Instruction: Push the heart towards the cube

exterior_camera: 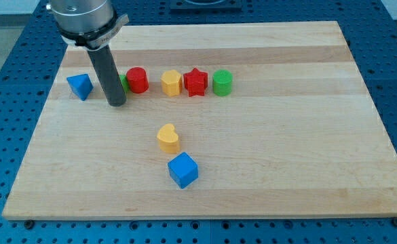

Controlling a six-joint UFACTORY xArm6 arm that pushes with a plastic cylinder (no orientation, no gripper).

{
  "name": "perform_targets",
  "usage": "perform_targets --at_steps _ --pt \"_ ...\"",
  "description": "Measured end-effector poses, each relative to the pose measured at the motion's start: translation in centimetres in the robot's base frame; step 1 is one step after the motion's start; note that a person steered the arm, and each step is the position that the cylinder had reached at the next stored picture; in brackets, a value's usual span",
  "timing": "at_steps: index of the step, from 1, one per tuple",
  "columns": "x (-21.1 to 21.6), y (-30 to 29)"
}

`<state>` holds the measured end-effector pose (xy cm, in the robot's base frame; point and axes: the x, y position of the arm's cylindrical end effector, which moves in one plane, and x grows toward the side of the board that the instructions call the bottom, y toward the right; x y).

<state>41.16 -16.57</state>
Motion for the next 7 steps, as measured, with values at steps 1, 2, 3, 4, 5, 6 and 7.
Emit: perform_targets --at_steps 1,2,3,4,5,6,7 --pt "0.2 0.0" --pt "3.4 -0.9" --pt "7.2 -4.0" --pt "9.6 -0.3" --pt "9.0 7.1" --pt "5.3 15.8" --pt "4.4 20.2"
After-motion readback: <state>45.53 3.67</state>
